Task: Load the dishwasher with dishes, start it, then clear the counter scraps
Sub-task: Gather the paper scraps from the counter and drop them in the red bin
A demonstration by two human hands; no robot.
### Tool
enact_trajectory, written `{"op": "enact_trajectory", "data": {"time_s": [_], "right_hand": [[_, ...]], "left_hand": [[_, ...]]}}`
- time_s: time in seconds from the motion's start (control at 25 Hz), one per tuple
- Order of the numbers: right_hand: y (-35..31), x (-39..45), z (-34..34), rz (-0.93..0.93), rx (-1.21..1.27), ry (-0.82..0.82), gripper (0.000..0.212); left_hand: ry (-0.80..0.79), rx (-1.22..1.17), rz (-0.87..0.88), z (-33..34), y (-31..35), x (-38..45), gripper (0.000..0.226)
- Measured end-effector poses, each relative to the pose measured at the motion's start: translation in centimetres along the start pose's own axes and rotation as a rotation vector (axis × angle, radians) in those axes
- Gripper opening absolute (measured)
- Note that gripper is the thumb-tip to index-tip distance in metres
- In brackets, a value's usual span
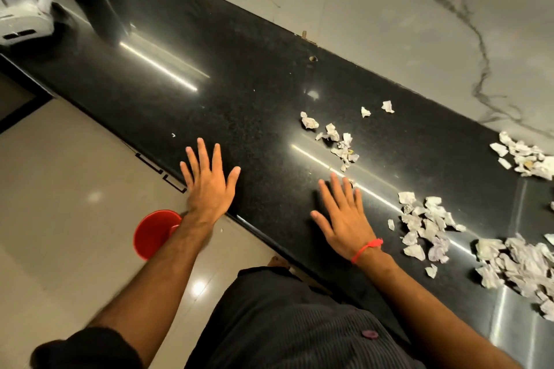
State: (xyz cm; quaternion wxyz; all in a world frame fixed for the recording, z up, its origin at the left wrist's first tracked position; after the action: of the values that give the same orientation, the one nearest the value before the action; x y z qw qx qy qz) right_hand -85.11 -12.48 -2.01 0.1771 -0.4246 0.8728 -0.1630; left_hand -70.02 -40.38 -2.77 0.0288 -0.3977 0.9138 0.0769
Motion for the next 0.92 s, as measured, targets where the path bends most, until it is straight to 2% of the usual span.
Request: {"op": "enact_trajectory", "data": {"time_s": [0.12,0.16,0.24,0.36,0.4,0.44,0.6,0.68,0.76,0.92], "right_hand": [[-1.3,0.8,0.3,-0.030,0.008,-0.047,0.071],[-1.2,0.7,0.2,-0.023,0.043,-0.045,0.071],[-0.8,0.9,-0.5,-0.018,0.135,0.016,0.068],[0.2,1.6,-2.1,0.057,0.216,0.184,0.060],[0.6,1.8,-2.7,0.083,0.212,0.237,0.058],[1.1,1.8,-3.1,0.101,0.205,0.272,0.058],[3.5,0.6,-4.0,0.205,0.172,0.306,0.057],[4.6,-0.4,-4.0,0.276,0.143,0.323,0.059],[5.6,-1.3,-4.0,0.353,0.090,0.322,0.063],[6.8,-2.9,-4.0,0.461,-0.028,0.259,0.080]], "left_hand": [[-0.059,-0.013,-0.108,0.4,0.8,3.2,0.082],[-0.066,0.008,-0.091,0.6,1.7,3.7,0.085],[-0.040,0.071,0.114,1.3,4.9,3.7,0.090],[-0.038,0.104,0.624,2.7,11.5,2.3,0.085],[-0.069,0.077,0.721,2.5,13.3,2.5,0.082],[-0.083,0.034,0.736,2.3,14.5,3.4,0.078],[-0.008,-0.063,0.409,0.8,16.7,10.1,0.076],[-0.037,-0.046,0.395,0.6,18.0,12.7,0.080],[-0.067,-0.013,0.505,1.4,20.6,12.9,0.082],[-0.133,0.046,0.940,3.7,27.1,5.4,0.075]]}}
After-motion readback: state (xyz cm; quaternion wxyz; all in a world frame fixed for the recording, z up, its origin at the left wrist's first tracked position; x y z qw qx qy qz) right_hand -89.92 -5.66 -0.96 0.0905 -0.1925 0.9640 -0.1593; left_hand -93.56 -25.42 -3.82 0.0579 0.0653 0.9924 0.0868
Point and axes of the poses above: each hand's wrist, its own x-axis towards the middle knuckle, its own z-axis out of the palm, y = z × x, the point moved 1 cm from there along x, towards the middle knuckle, and after that the axes turned 11 degrees about x, right-handed, at the moved point
